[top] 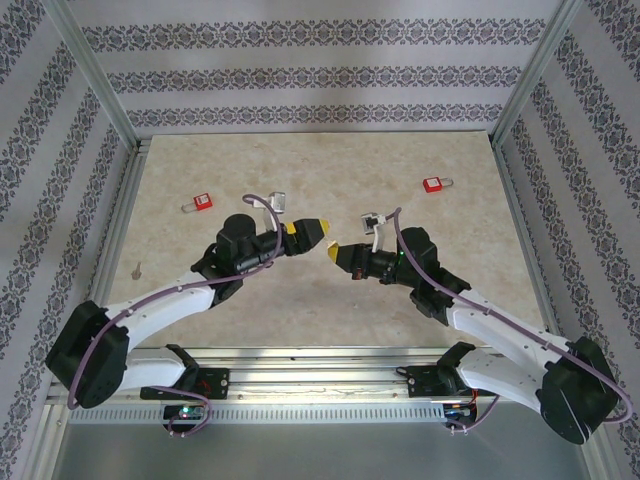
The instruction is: Unlock with the key
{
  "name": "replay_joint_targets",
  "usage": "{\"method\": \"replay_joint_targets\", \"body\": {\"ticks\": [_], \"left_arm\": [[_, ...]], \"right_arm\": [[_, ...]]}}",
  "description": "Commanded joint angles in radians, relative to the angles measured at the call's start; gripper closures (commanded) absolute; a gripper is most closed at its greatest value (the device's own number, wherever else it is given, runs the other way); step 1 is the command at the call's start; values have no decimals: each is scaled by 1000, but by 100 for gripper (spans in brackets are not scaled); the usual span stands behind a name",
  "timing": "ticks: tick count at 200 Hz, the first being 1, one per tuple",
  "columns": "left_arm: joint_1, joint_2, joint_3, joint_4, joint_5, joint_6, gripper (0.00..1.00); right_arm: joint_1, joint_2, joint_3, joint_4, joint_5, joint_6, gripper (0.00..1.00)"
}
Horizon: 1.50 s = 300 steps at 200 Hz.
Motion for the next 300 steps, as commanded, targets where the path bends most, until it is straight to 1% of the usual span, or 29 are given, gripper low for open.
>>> {"method": "replay_joint_targets", "body": {"ticks": [1, 15, 28, 43, 67, 89, 124, 146, 171, 184, 203, 214, 231, 241, 254, 279, 300], "left_arm": [[20, -41, 102, -325, -105, 86, 0], [46, -45, 188, -552, -194, 117, 0], [94, -52, 238, -692, -227, 142, 0], [152, -61, 287, -802, -254, 182, 0], [232, -43, 392, -960, -333, 312, 0], [295, 35, 525, -1109, -413, 451, 0], [416, 196, 699, -1248, -426, 576, 0], [468, 300, 774, -1284, -469, 618, 0], [527, 396, 831, -1288, -466, 628, 0], [555, 442, 848, -1270, -446, 622, 0], [586, 514, 885, -1260, -446, 620, 0], [598, 562, 916, -1260, -457, 642, 0], [612, 651, 983, -1298, -488, 662, 1], [629, 692, 1006, -1313, -458, 652, 2], [655, 715, 990, -1273, -406, 615, 2], [739, 754, 970, -1219, -243, 456, 4], [767, 762, 919, -1154, -196, 348, 3]], "right_arm": [[11, -36, 24, -58, 60, -54, 100], [19, -49, 31, -91, 85, -81, 100], [32, -64, 45, -145, 116, -114, 100], [43, -78, 67, -222, 152, -153, 100], [50, -93, 83, -272, 158, -179, 100], [53, -98, 100, -306, 162, -198, 100], [59, -92, 123, -342, 180, -219, 100], [63, -84, 138, -369, 188, -229, 100], [71, -78, 128, -369, 192, -230, 100], [71, -68, 123, -366, 196, -230, 100], [71, -51, 123, -366, 191, -229, 100], [73, -46, 119, -363, 191, -228, 100], [74, -44, 108, -358, 198, -226, 100], [73, -40, 103, -358, 199, -227, 100], [74, -37, 96, -354, 202, -227, 100], [74, -21, 88, -341, 189, -223, 100], [76, -12, 85, -336, 191, -224, 100]]}}
